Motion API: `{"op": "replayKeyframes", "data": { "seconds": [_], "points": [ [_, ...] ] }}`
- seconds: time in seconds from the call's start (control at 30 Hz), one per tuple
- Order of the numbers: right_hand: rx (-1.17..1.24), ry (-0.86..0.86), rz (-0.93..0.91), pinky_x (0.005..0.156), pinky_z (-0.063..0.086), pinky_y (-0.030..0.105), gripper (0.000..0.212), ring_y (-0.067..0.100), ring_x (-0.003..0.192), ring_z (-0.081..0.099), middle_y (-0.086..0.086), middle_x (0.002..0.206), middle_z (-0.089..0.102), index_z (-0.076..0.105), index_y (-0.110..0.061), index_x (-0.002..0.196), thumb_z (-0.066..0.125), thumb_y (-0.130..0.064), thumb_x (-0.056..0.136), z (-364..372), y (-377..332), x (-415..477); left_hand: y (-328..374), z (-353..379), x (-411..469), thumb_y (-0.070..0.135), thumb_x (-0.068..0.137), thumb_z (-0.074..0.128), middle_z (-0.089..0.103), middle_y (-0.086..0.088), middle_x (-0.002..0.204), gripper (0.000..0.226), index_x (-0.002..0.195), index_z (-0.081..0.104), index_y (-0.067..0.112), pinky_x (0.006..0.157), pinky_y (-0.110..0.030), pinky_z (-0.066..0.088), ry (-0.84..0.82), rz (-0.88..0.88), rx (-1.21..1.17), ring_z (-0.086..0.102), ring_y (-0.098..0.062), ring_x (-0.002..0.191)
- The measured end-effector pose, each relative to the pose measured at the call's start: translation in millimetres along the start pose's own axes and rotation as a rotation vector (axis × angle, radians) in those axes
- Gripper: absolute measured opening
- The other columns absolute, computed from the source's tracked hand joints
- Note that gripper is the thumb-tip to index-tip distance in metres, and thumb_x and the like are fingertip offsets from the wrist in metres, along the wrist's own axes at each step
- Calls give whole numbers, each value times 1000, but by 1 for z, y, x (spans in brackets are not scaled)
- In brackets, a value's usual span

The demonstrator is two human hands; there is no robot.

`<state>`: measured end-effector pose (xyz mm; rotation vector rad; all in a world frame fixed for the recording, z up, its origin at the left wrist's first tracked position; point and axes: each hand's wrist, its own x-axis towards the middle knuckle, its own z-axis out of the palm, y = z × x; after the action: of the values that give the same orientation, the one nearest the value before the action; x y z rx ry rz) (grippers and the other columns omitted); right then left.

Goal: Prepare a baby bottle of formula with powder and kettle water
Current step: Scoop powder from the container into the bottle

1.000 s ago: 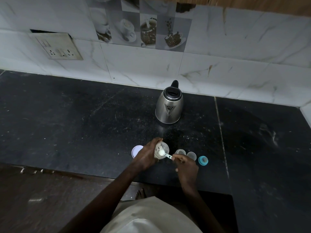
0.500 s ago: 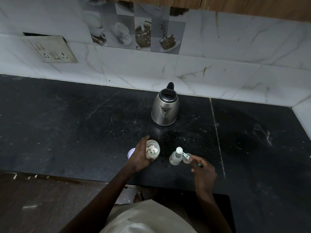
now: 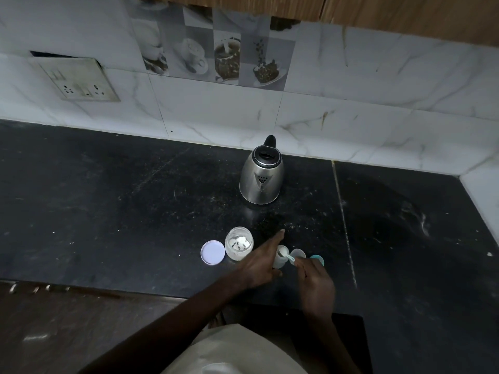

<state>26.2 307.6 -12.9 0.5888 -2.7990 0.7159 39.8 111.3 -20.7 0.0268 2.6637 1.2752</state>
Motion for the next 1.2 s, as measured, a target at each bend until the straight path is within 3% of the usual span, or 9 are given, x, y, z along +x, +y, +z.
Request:
{"op": "replayKeyframes", "data": {
  "seconds": [0.17,0.47,0.63,0.87,1.03,1.2],
  "points": [
    [-76,-86,-102,67,57,28,28,18,94,68,3,112,68,72,-11,116,68,-1,90,4,6,-4,14,3,14,15,90,74,53,-7,157,111,168,-4,21,112,-35,46,24,-121,-22,55,-27,139],
    [-65,-187,-116,93,50,22,37,13,116,59,2,127,64,68,-13,127,75,-12,91,17,22,-13,13,7,19,10,90,76,59,-8,151,107,168,4,16,113,-38,46,67,-162,-25,58,-27,136],
    [-55,-223,-94,90,47,21,25,12,111,58,-3,123,59,66,-16,125,64,-14,100,25,31,-13,11,7,19,10,89,78,60,-9,149,106,167,7,13,114,-37,45,72,-163,-27,58,-29,136],
    [-95,-222,-115,92,42,17,26,10,113,54,-1,125,60,66,-13,127,59,-18,103,22,29,-16,11,5,19,10,87,81,62,-6,148,106,167,12,13,112,-33,45,75,-174,-22,58,-27,135],
    [-33,-148,-86,85,53,25,31,17,108,61,6,123,63,67,-8,129,59,-6,99,16,22,-12,11,5,20,9,86,82,63,-4,147,104,166,15,11,111,-34,46,79,-175,-19,59,-27,134],
    [-55,-159,-119,94,53,29,33,18,118,59,6,129,63,66,-9,130,66,-6,97,20,28,-13,10,6,21,8,86,82,63,-5,147,101,164,18,10,110,-33,45,83,-174,-12,59,-28,134]
  ]
}}
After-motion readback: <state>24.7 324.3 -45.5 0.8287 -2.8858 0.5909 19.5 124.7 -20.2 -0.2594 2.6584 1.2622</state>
